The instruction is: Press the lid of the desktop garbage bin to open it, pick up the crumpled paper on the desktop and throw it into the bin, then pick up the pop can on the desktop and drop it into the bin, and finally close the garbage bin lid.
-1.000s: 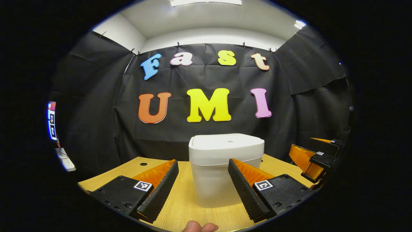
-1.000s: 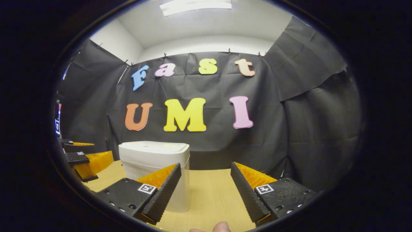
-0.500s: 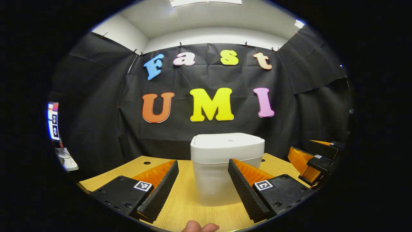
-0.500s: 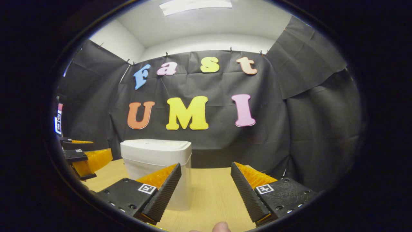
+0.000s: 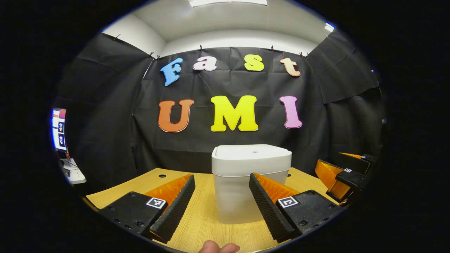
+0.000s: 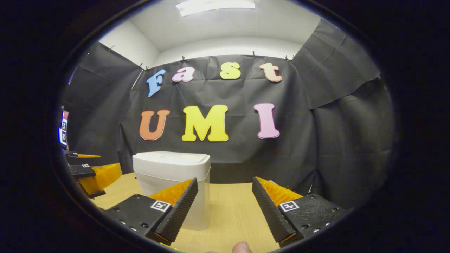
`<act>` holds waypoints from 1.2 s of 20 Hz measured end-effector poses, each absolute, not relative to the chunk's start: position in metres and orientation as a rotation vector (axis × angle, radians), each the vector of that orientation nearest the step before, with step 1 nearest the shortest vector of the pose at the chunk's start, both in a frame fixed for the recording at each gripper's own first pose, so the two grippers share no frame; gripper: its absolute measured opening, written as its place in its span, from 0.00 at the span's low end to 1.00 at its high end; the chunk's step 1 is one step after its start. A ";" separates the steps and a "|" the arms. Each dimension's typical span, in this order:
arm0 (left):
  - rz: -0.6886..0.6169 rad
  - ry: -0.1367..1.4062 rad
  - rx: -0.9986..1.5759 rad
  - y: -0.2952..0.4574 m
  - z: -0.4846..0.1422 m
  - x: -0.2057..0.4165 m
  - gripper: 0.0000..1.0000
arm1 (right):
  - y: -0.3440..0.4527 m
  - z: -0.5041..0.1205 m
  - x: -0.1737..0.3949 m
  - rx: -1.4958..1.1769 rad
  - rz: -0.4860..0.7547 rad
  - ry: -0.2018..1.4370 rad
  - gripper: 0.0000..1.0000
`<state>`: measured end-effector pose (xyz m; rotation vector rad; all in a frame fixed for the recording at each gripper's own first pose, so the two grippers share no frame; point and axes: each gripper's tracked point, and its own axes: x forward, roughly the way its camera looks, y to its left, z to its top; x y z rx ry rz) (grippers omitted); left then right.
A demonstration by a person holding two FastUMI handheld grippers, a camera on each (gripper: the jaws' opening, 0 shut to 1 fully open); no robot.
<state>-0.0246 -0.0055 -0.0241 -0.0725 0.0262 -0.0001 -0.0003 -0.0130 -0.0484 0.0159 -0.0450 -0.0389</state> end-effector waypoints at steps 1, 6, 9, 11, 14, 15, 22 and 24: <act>0.000 0.028 -0.076 -0.005 -0.025 -0.025 0.99 | -0.012 -0.049 -0.001 0.018 -0.039 -0.042 0.96; 0.002 0.030 -0.089 -0.001 -0.026 -0.026 0.99 | -0.008 -0.050 -0.001 0.013 -0.037 -0.036 0.96; 0.006 0.032 -0.089 0.000 -0.027 -0.026 0.99 | -0.007 -0.050 -0.001 0.012 -0.034 -0.037 0.96; 0.007 0.029 -0.089 0.000 -0.026 -0.025 0.99 | -0.006 -0.049 -0.001 0.016 -0.034 -0.037 0.96; 0.007 0.029 -0.086 0.000 -0.026 -0.026 0.99 | -0.006 -0.051 0.000 0.021 -0.033 -0.035 0.96; 0.007 0.029 -0.088 0.000 -0.027 -0.026 0.99 | -0.007 -0.051 -0.001 0.019 -0.034 -0.034 0.96; 0.011 0.020 -0.088 0.002 -0.024 -0.026 0.99 | -0.004 -0.048 -0.002 0.023 -0.030 -0.045 0.96; 0.013 0.022 -0.088 0.002 -0.024 -0.027 0.99 | -0.003 -0.050 -0.002 0.024 -0.025 -0.040 0.96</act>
